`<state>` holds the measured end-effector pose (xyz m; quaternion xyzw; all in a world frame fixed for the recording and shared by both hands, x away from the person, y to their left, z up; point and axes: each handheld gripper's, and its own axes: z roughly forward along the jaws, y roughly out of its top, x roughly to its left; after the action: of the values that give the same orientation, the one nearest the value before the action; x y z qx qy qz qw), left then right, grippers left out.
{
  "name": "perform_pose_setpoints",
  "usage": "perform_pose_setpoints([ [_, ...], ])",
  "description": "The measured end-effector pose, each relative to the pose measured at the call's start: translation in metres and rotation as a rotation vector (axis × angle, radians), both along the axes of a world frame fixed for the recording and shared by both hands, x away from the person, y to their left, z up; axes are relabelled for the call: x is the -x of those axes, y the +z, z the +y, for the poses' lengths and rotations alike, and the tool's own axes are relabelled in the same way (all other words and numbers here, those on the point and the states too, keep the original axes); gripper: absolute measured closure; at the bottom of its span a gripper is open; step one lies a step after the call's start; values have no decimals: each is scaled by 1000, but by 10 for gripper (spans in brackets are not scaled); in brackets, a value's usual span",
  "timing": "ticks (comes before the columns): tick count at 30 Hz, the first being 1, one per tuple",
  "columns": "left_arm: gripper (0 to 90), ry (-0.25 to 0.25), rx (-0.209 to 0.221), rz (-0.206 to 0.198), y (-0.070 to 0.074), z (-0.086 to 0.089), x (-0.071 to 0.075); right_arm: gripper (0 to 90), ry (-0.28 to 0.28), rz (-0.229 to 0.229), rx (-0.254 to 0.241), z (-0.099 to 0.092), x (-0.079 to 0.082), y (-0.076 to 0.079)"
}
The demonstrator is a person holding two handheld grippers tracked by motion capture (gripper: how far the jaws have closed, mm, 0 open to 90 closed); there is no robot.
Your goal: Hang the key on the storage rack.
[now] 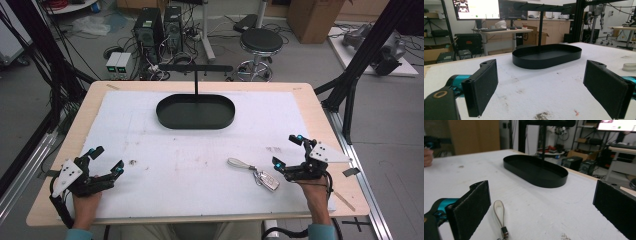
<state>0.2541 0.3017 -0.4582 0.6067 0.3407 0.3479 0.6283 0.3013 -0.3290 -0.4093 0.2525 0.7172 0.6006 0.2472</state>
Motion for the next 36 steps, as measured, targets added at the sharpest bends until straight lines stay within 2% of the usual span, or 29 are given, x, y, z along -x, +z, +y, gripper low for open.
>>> perform_pose_setpoints([
  [1, 129, 2, 5, 2, 0, 0, 0, 7, 0, 0, 0, 0, 0, 0],
  [2, 129, 1, 6, 2, 0, 0, 0, 7, 45, 25, 30, 3, -4, 7],
  [4, 129, 1, 6, 3, 0, 1, 0, 7, 53, 33, 42, 4, -5, 9],
  [7, 129, 2, 7, 6, 0, 1, 0, 10, 100, 59, 114, 11, -11, 16],
  [9, 129, 2, 7, 6, 0, 1, 0, 10, 139, 92, 172, 18, -17, 22],
  [10, 129, 1, 5, 4, 0, 1, 0, 10, 139, 92, 172, 18, -17, 22],
  [12, 129, 2, 7, 6, 0, 1, 0, 10, 162, 123, 222, 24, -21, 27],
  [13, 129, 2, 8, 6, 0, 1, 0, 10, 170, 122, 241, 26, -23, 29],
  [15, 129, 2, 8, 6, 0, 1, -1, 10, 205, 147, 266, 31, -28, 34],
  [16, 129, 2, 8, 6, 0, 1, -1, 10, 205, 147, 266, 31, -28, 34],
  [17, 129, 2, 9, 7, 0, 1, 0, 10, 221, 166, 299, 34, -32, 36],
  [20, 129, 3, 10, 6, 0, 1, -1, 10, 239, 187, 331, 38, -36, 37],
  [21, 129, 3, 8, 6, 0, 1, -1, 11, 258, 209, 369, 42, -39, 37],
  [22, 129, 3, 8, 6, 0, 1, -1, 11, 258, 209, 369, 42, -39, 37],
  [24, 129, 3, 6, 5, 0, 1, 0, 52, 276, 229, 415, 46, -42, 38],
  [28, 129, 3, 7, 5, 0, 1, 0, 52, 307, 253, 475, 55, -47, 37],
  [29, 129, 3, 7, 5, 0, 1, 0, 52, 314, 275, 506, 59, -50, 35],
  [33, 129, 3, 7, 5, 0, 1, 0, 53, 317, 305, 541, 64, -54, 31],
  [34, 129, 3, 6, 5, 0, 1, 0, 79, 325, 324, 571, 67, -57, 29],
  [36, 129, 2, 5, 4, 0, 1, 0, 105, 330, 327, 580, 68, -58, 28],
])
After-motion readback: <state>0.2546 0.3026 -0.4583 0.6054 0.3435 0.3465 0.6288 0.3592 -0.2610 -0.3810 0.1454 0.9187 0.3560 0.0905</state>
